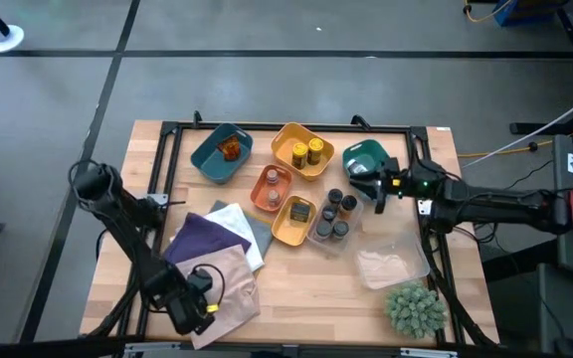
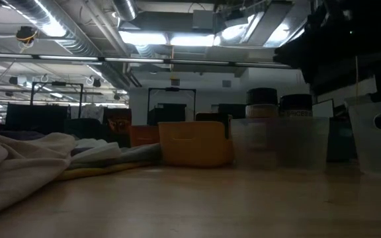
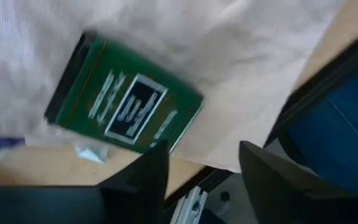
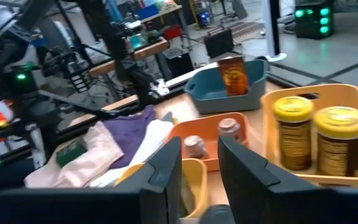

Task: Sort spices by type
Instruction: Put the black seasoning can into the small yellow bin

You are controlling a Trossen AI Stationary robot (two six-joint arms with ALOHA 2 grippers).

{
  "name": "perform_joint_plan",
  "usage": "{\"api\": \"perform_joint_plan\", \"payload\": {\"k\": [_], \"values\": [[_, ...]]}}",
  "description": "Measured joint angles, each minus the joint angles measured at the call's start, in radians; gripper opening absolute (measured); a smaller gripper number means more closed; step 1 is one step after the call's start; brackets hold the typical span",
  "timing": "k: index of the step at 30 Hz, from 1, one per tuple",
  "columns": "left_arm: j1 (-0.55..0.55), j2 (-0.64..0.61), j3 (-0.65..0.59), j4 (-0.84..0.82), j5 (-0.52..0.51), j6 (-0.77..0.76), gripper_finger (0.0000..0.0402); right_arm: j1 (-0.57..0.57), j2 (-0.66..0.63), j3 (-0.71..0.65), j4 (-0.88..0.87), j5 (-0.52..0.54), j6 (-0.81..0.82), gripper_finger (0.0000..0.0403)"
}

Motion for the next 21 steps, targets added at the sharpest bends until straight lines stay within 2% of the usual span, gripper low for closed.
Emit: {"api": "perform_joint_plan", "payload": {"k": [4,12,15,21], "values": [[-0.030,0.028,0.000,0.007,-0.001,-0.092,0.0122,0.090,0.000,0.000,0.002,0.064,0.000,0.0104],[-0.055,0.055,0.000,0.014,-0.038,-0.180,0.0012,0.220,0.000,0.000,0.012,0.193,-0.035,0.0104],[-0.054,0.055,0.000,0.000,-0.081,-0.211,0.0007,0.252,0.000,0.000,0.015,0.211,-0.056,0.0104],[-0.054,0.060,0.000,-0.008,-0.086,-0.232,0.0003,0.299,0.000,0.000,0.022,0.215,-0.060,0.0104]]}}
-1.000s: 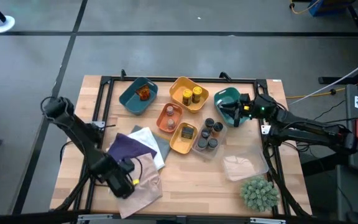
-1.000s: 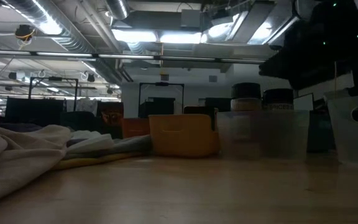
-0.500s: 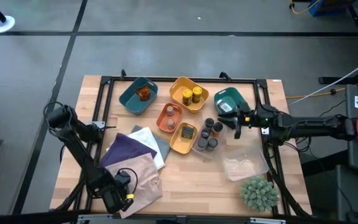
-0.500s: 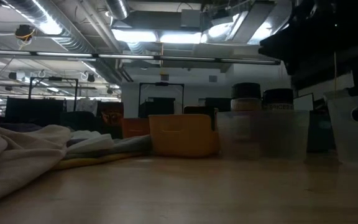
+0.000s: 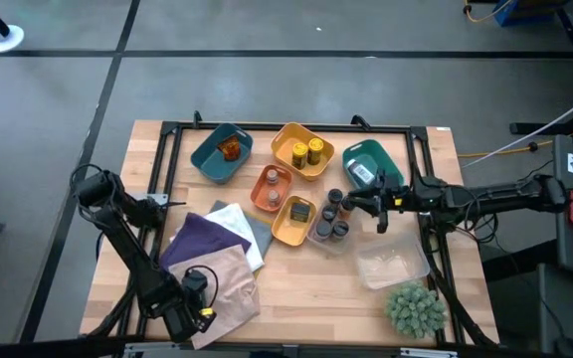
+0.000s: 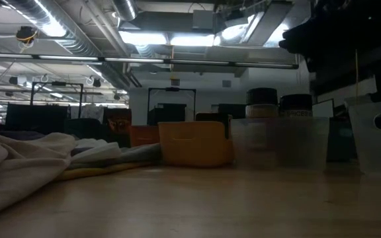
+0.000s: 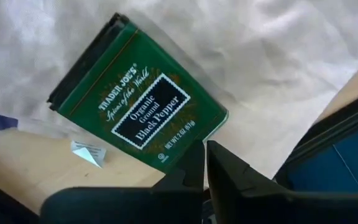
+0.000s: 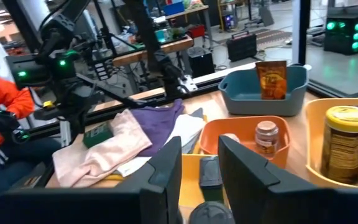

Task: Sort spices by type
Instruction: Put the black seasoning can into the small yellow bin

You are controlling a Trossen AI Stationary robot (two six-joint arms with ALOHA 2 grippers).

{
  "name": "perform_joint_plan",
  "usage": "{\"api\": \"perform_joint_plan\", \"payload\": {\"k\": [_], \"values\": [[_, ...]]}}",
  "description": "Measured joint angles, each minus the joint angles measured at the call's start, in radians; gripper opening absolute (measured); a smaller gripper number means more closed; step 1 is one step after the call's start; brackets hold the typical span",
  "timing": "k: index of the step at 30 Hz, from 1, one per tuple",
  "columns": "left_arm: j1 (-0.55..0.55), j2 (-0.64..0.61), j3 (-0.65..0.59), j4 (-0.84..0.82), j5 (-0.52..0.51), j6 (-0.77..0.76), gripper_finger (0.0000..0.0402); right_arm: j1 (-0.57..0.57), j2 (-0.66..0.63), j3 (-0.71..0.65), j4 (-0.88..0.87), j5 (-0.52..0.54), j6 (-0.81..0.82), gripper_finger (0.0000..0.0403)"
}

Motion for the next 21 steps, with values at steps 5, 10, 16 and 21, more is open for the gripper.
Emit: {"api": "perform_joint_plan", "payload": {"k": [5,10,16,21], "values": [[0.000,0.014,0.000,0.001,0.001,-0.005,0.0004,0.031,0.000,0.000,0.000,0.008,-0.022,0.0104],[0.000,0.042,0.000,0.013,0.009,-0.005,0.0004,0.055,0.000,0.000,-0.003,0.044,-0.024,0.0104],[0.000,0.064,0.002,0.071,0.018,-0.003,0.0002,0.055,0.000,0.000,-0.003,0.045,-0.024,0.0104],[-0.003,0.065,0.002,0.088,0.021,-0.002,0.0001,0.055,0.000,0.000,-0.003,0.045,-0.023,0.0104]]}}
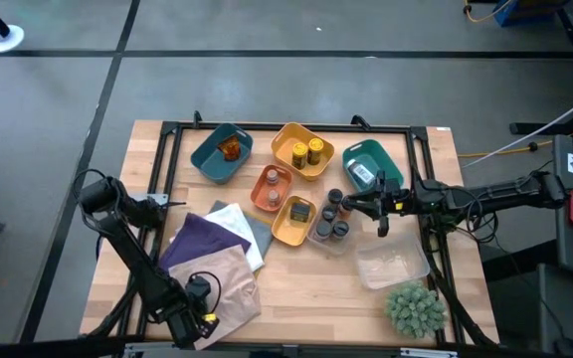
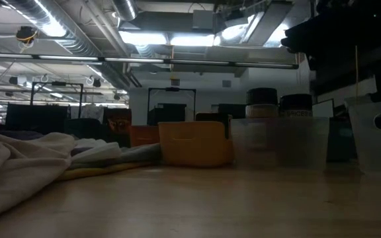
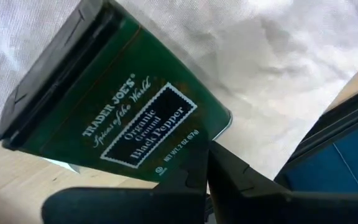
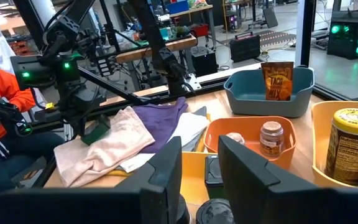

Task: Sort spices by type
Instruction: Put the black seasoning can into the small yellow bin

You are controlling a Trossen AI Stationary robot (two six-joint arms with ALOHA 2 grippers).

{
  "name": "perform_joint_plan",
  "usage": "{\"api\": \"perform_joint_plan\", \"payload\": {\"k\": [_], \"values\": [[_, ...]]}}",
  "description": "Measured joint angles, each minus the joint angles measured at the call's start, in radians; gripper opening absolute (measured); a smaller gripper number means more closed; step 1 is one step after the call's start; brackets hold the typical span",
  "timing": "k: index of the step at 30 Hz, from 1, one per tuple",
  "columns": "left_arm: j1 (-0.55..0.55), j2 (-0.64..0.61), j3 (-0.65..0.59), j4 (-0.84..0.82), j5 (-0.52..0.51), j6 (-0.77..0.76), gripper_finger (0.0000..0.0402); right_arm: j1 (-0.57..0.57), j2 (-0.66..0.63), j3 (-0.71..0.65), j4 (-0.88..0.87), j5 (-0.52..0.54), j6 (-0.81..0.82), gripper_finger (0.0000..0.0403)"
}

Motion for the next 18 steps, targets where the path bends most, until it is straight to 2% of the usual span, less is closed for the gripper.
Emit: {"api": "perform_joint_plan", "payload": {"k": [12,18], "values": [[-0.018,0.002,-0.002,0.016,0.010,-0.052,0.0002,0.000,0.000,0.000,0.000,0.000,0.000,0.0104],[-0.022,0.043,0.000,0.046,0.014,-0.054,0.0003,-0.001,0.000,0.000,-0.020,0.000,0.000,0.0104]]}}
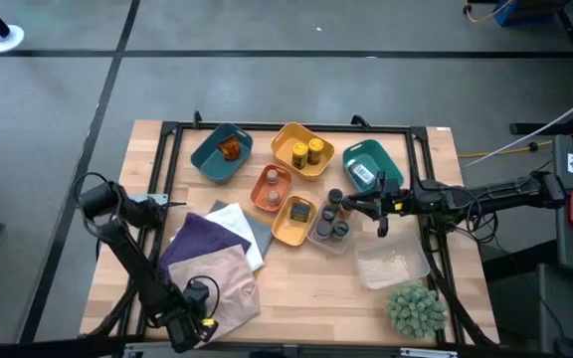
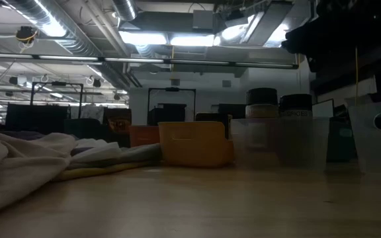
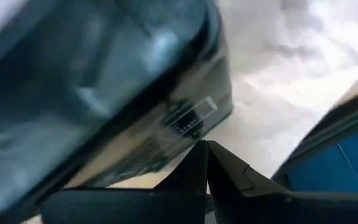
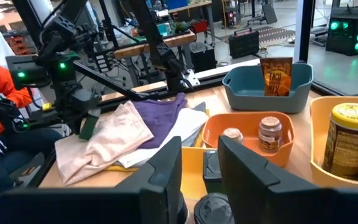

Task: Sort spices by type
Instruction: Put the black seasoning can into the small yellow bin

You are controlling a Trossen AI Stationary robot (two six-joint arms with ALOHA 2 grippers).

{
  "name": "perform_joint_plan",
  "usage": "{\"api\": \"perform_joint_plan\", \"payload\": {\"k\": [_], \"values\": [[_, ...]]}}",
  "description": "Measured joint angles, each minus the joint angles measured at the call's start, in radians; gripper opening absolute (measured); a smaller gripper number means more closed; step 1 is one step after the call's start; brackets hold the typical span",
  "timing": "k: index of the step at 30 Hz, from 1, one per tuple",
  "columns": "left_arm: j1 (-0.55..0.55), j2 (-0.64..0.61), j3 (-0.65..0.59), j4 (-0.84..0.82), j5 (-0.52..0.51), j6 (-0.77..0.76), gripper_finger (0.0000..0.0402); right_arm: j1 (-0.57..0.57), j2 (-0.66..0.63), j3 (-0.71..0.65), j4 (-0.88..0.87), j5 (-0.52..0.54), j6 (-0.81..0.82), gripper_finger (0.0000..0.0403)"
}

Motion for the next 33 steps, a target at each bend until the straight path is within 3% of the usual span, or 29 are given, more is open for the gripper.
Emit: {"api": "perform_joint_plan", "payload": {"k": [8,19,24,28,33], "values": [[-0.002,0.056,-0.002,0.017,0.000,0.000,0.0002,0.000,0.000,0.000,-0.003,0.001,0.000,0.0104],[-0.003,0.038,0.018,0.042,-0.041,0.056,0.0001,0.000,0.000,0.000,-0.004,0.001,0.000,0.0104],[-0.005,0.012,0.107,-0.134,-0.130,0.062,0.0001,0.000,0.000,0.000,-0.003,0.000,0.000,0.0104],[-0.016,0.010,0.165,-0.296,-0.140,0.017,0.0001,0.000,0.000,0.000,-0.004,0.000,0.000,0.0104],[-0.040,0.011,0.167,-0.336,-0.138,-0.033,0.0000,0.000,0.000,0.000,-0.012,0.000,0.000,0.0104]]}}
